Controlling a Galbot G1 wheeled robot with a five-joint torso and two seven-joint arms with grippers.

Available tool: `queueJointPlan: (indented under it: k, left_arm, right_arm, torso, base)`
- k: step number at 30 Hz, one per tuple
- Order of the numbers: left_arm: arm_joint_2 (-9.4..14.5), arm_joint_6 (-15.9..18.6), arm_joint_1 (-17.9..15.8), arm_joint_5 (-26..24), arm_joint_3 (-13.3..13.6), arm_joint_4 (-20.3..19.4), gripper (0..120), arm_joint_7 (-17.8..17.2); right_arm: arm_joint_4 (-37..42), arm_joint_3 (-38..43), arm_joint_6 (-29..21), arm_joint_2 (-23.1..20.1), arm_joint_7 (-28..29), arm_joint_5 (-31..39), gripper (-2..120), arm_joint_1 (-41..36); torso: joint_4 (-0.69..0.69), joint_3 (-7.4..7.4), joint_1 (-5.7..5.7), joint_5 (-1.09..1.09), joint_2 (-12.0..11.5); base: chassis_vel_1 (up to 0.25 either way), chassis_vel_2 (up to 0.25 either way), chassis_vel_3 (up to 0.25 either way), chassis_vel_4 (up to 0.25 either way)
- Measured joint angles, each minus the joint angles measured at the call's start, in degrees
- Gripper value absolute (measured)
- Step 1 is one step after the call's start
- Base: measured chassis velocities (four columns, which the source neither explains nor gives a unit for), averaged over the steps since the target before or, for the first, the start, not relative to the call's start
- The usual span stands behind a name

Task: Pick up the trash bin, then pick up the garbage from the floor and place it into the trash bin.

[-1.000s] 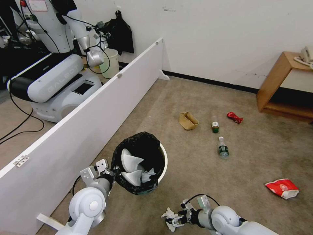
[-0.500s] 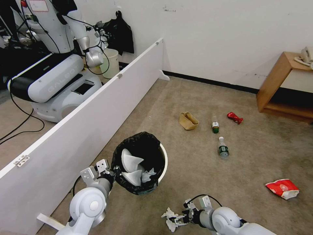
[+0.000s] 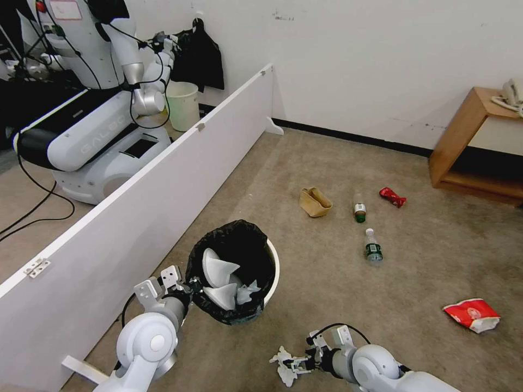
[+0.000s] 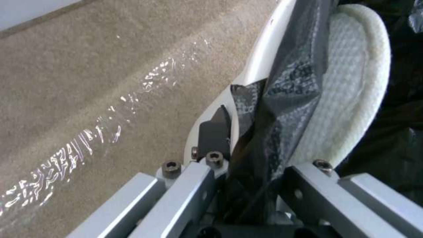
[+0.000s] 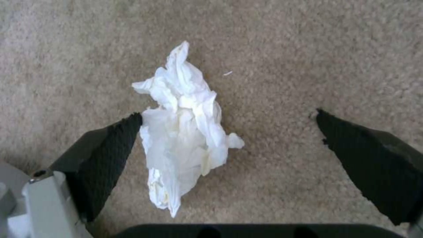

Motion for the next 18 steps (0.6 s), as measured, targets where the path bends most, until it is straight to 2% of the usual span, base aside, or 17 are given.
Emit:
queueJointPlan:
  k: [10, 18]
  left_arm:
    - [0.1, -0.2, -0.2, -0.1, 0.0, 0.3, 2, 0.1]
    - [0.3, -0.3, -0.5, -0.2, 0.1, 0.4, 2, 0.1]
  right_arm:
    - [-0.1, -1.2, 0.0, 0.7, 0.7, 0.0, 100, 1.0]
    - [-0.4, -2.1, 0.2, 1.0, 0.9, -0.1, 99, 1.3]
  torso:
    - [-0.03, 0.01, 0.0, -0.05, 0.0]
    - [-0.01, 0.01, 0.0, -0.03, 0.0]
  base:
    - [0.0, 0.0, 0.0, 0.0]
    - [0.0, 0.0, 0.0, 0.0]
